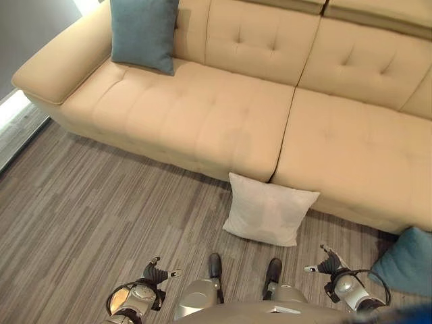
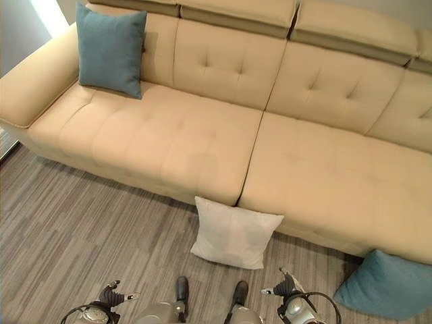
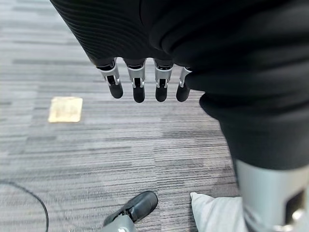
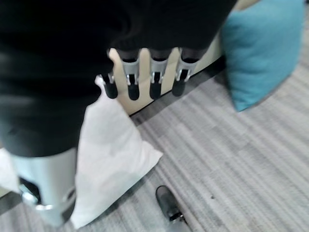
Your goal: Pick up all the scattered cushions and arrange them neatly on the sofa.
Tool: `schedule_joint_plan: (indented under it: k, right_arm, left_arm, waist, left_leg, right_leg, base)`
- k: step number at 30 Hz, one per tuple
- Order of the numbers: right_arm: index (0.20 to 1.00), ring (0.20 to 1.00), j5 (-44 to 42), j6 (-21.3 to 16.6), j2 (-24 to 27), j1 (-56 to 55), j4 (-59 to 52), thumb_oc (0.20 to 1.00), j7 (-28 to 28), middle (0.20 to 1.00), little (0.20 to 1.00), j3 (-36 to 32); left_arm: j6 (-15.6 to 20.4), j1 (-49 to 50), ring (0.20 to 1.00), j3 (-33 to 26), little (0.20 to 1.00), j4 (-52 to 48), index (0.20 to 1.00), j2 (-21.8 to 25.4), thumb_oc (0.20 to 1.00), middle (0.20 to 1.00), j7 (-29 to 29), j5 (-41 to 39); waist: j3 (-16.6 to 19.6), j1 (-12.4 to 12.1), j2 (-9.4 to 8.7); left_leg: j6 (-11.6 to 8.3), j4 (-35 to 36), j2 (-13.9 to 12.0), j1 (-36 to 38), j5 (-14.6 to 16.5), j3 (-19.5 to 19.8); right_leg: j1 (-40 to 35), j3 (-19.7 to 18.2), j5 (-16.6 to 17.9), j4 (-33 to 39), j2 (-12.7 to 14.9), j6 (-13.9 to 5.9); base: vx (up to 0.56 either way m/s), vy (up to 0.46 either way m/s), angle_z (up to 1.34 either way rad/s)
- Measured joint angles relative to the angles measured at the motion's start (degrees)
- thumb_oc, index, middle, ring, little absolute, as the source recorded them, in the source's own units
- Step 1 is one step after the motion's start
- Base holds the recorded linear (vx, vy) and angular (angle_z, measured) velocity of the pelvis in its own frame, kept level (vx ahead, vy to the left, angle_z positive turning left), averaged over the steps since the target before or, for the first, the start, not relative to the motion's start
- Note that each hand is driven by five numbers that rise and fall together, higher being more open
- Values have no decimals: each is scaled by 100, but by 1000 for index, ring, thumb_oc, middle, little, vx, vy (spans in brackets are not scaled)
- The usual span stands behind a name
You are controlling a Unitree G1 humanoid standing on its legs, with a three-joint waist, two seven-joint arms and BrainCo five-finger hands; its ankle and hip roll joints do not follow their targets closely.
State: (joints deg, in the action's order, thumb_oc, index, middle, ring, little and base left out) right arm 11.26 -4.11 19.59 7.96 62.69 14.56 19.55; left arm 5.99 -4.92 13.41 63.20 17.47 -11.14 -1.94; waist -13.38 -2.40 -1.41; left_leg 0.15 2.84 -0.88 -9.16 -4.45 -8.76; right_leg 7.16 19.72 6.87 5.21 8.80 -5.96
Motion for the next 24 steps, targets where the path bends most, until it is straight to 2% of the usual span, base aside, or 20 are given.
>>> schedule_joint_plan:
  k: [3,6,8,10,12,15,18,22,24]
  right_arm:
    - [1000,1000,-157,-7,209,359,-374,1000,158,1000,1000,-131]
    - [1000,1000,-369,11,483,903,-524,1000,297,1000,1000,-288]
    - [1000,1000,-557,28,500,1318,-564,1000,417,1000,1000,-361]
    - [1000,1000,-684,14,542,1703,-682,1000,611,1000,1000,-387]
    - [1000,1000,-911,-3,589,2694,-835,1000,912,1000,1000,-549]
    - [1000,1000,-1361,-41,644,4264,-821,1000,1585,1000,1000,-611]
    - [1000,1000,-1448,-154,636,4492,-998,1000,1911,1000,1000,-592]
    - [1000,1000,-1457,-183,841,4618,-1201,1000,2430,1000,1000,-787]
    - [1000,1000,-1441,-180,844,4457,-1370,1000,2535,1000,1000,-750]
  left_arm:
    - [152,-473,1000,3,1000,-416,1000,32,1000,1000,-122,-363]
    - [272,-1229,1000,19,1000,-624,1000,88,1000,1000,-304,-714]
    - [344,-1700,1000,6,1000,-632,1000,166,1000,1000,-401,-967]
    - [431,-2097,1000,11,1000,-812,1000,172,1000,1000,-567,-1283]
    - [568,-3071,1000,5,1000,-845,1000,191,1000,1000,-803,-1669]
    - [619,-4491,1000,411,1000,-789,1000,264,1000,1000,-1214,-2006]
    - [686,-4875,1000,677,1000,-860,1000,354,1000,1000,-1388,-2018]
    - [700,-5464,1000,795,1000,-995,1000,532,1000,1000,-1595,-2121]
    - [670,-5467,1000,845,1000,-999,1000,452,1000,1000,-1676,-2121]
  waist:
    - [-463,4,-37]
    - [-869,84,-12]
    - [-1152,163,6]
    - [-1246,170,27]
    - [-1648,245,56]
    - [-1710,379,63]
    - [-1689,475,69]
    - [-1688,597,87]
    - [-1727,606,179]
  left_leg:
    - [-55,-184,-143,-446,-78,25]
    - [-58,-461,-188,-1220,-132,56]
    - [-70,-475,-187,-1490,-218,71]
    - [-56,-701,-185,-2037,-218,30]
    - [29,-1037,-165,-2955,-279,29]
    - [86,-1716,-175,-4324,-236,46]
    - [101,-1886,-166,-4638,-186,0]
    - [155,-2566,-191,-5762,79,-149]
    - [146,-2740,-218,-5979,168,-204]
  right_leg:
    - [428,1,7,-154,-103,81]
    - [1279,-12,-58,-648,-42,180]
    - [1630,-36,-70,-854,-14,213]
    - [2303,-84,-197,-1314,92,305]
    - [3389,-160,-332,-2048,256,503]
    - [4835,-226,-563,-2914,449,699]
    - [5246,-390,-638,-3166,481,735]
    - [6428,-651,-770,-3696,549,759]
    - [6685,-736,-823,-3866,545,792]
  base:
    - [-194,-25,-1]
    - [-70,-11,2]
    - [-177,-5,2]
    - [-143,2,-1]
    - [-169,7,13]
    - [-68,53,13]
    - [27,60,-2]
    - [4,40,-10]
    - [22,-52,-7]
